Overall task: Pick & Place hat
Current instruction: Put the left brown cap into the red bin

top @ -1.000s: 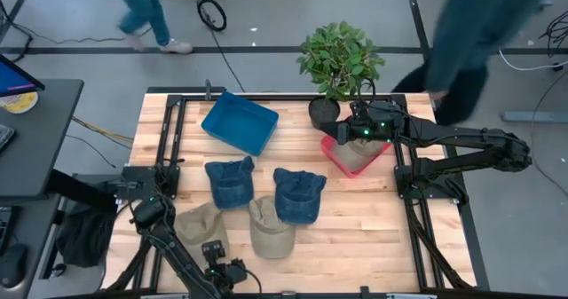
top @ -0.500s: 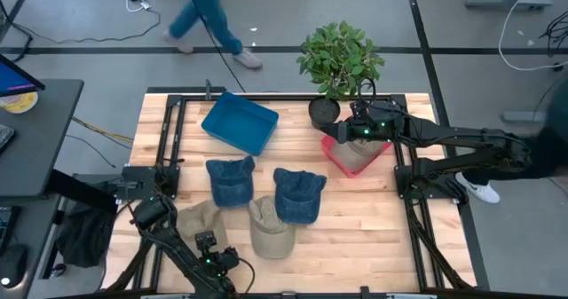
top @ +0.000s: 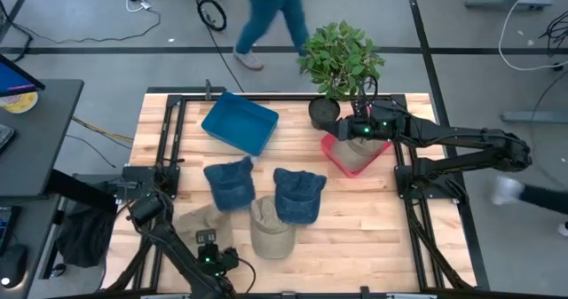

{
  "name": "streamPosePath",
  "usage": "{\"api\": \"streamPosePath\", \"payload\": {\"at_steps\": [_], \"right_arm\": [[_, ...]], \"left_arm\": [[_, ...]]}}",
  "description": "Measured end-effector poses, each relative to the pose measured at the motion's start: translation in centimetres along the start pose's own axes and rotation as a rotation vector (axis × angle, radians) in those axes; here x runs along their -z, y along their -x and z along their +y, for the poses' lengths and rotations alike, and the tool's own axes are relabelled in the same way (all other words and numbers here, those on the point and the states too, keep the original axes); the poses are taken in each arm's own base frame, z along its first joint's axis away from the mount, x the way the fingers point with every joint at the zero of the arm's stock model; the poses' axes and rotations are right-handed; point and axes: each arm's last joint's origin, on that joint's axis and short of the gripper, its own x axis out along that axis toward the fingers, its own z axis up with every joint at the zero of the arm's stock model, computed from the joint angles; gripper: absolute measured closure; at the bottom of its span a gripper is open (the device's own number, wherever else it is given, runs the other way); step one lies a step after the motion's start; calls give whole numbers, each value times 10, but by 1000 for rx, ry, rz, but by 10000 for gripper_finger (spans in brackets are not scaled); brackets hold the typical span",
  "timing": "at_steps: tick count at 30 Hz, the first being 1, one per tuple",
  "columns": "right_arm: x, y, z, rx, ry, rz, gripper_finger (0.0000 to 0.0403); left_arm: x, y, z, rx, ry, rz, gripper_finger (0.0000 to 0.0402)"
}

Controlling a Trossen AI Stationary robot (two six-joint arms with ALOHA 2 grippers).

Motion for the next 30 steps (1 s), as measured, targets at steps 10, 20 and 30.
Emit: {"api": "streamPosePath", "payload": {"at_steps": [10, 20, 30], "right_arm": [[-3, 0, 8, -116, -25, 12, 152], [-4, 1, 9, -121, -25, 9, 152], [-5, 2, 18, -281, -76, 99, 152]], "left_arm": [[17, 52, 16, 186, 3, -133, 391], [41, 111, 54, 330, -73, -319, 391], [48, 171, 130, 331, 90, -761, 391]]}}
